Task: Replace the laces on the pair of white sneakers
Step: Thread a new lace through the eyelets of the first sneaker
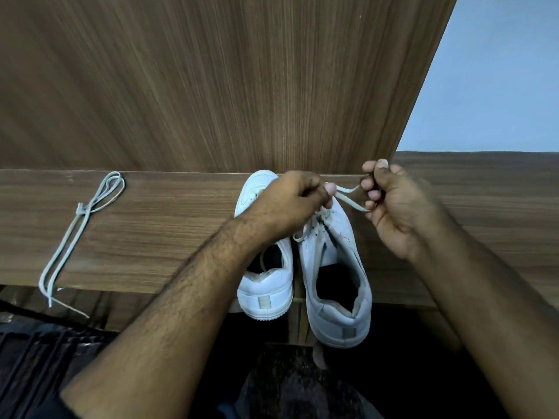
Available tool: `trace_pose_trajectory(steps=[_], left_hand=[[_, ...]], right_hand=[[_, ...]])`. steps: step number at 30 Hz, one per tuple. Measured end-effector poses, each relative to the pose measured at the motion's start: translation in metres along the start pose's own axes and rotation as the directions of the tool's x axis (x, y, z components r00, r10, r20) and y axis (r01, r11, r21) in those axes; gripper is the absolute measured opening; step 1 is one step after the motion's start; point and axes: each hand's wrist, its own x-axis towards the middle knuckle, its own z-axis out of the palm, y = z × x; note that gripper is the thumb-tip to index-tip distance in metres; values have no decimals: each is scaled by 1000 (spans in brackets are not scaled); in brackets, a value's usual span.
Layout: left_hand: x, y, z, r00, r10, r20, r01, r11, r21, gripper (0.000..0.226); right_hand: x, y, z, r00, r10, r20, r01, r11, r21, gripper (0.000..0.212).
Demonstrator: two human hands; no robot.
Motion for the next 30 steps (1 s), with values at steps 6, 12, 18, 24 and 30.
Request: trace_pose_trajectory(steps=[6,12,18,24,30], left_hand=[[3,-12,-2,994,-48,-97,67,977,204,31],[2,-11,-2,990,-44,-131,71,976,205,25],[3,-10,8,989,-30,-144,60,976,210,28],[-1,-6,7,989,-140,-50,134,985,-109,28],[-11,-4,6,991,-128,-27,129,991,34,28]], right_hand=[[1,10,-2,997,-68,-26,52,917,-395,32],[-6,10,-5,984,-139,112,164,461,-872,38],[-18,14,0,890,-267,369,372,-38,-927,62],[-12,15,3,849,-239,471,528,356,-771,20],[-4,8,-9,891,-306,336,425,297,-855,11]])
